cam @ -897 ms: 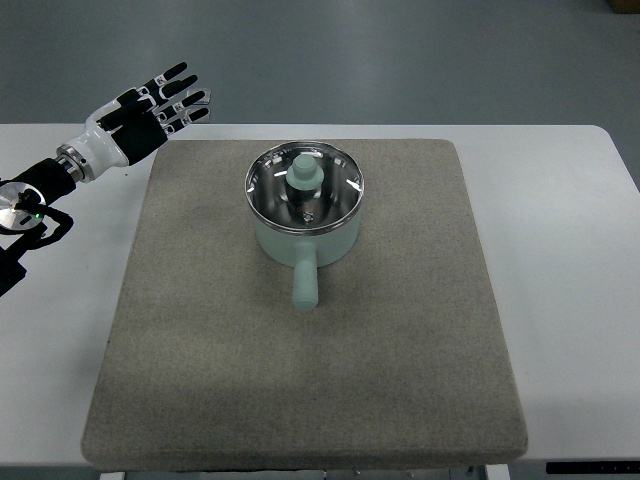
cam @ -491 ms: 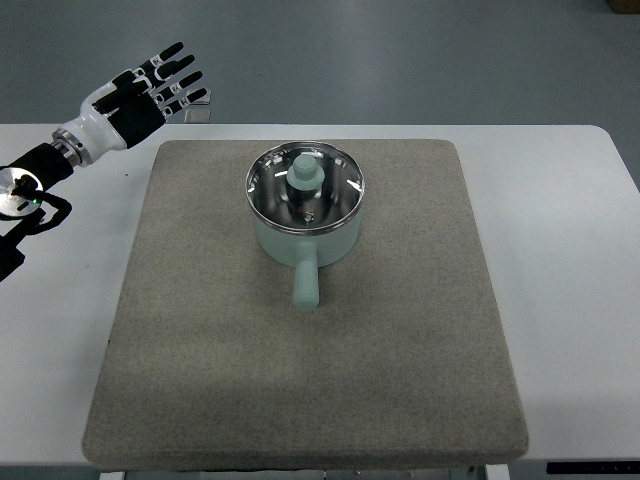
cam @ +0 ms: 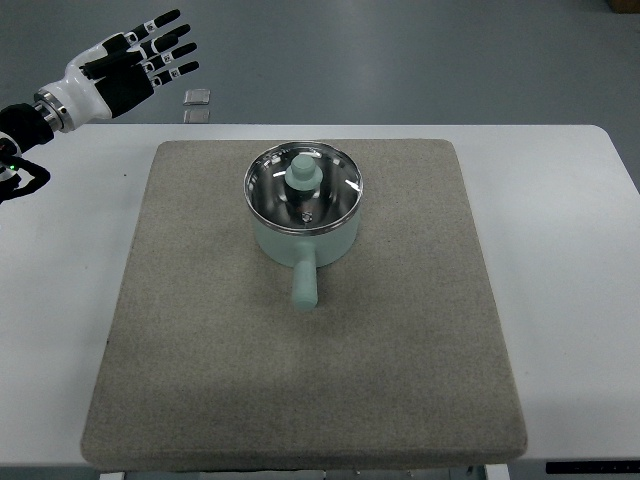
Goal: Place lid left of pot with left hand
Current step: 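Move the left hand over the glass lid on the mint-green pot, then lower the left hand onto the lid's mint-green knob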
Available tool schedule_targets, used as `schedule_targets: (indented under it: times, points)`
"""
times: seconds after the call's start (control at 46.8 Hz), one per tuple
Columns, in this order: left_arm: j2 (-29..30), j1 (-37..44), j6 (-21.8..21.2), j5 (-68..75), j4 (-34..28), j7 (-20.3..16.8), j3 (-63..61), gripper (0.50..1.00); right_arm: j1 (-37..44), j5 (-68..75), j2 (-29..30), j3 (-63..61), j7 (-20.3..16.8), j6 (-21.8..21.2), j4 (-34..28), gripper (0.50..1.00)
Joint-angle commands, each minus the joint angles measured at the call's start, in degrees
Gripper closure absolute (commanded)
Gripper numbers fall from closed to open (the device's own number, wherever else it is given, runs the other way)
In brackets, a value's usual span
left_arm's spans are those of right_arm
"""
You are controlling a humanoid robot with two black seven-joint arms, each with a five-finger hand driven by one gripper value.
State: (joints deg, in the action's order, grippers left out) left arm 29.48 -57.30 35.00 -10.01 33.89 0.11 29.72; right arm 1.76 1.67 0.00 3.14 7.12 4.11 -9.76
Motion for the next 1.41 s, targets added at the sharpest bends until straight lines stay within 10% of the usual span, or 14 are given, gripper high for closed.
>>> schedule_targets:
  times: [0.0,0.747,1.388]
  points:
    - [0.1,-0.2,0.0,2.2,-0.1,-0.1,0.1,0.504,0.0,0.0,0.0,0.0,0.0,0.0,0.0,0.576]
    - [3.9,-8.3,0.0,64.4,11.3,-7.2,4.1,0.506,0.0,0.0,0.0,0.0,0.0,0.0,0.0,0.576]
    - [1.4,-22.4,0.0,86.2,26.1,-7.2,-13.9,0.506,0.0,0.0,0.0,0.0,0.0,-0.1,0.0,0.576]
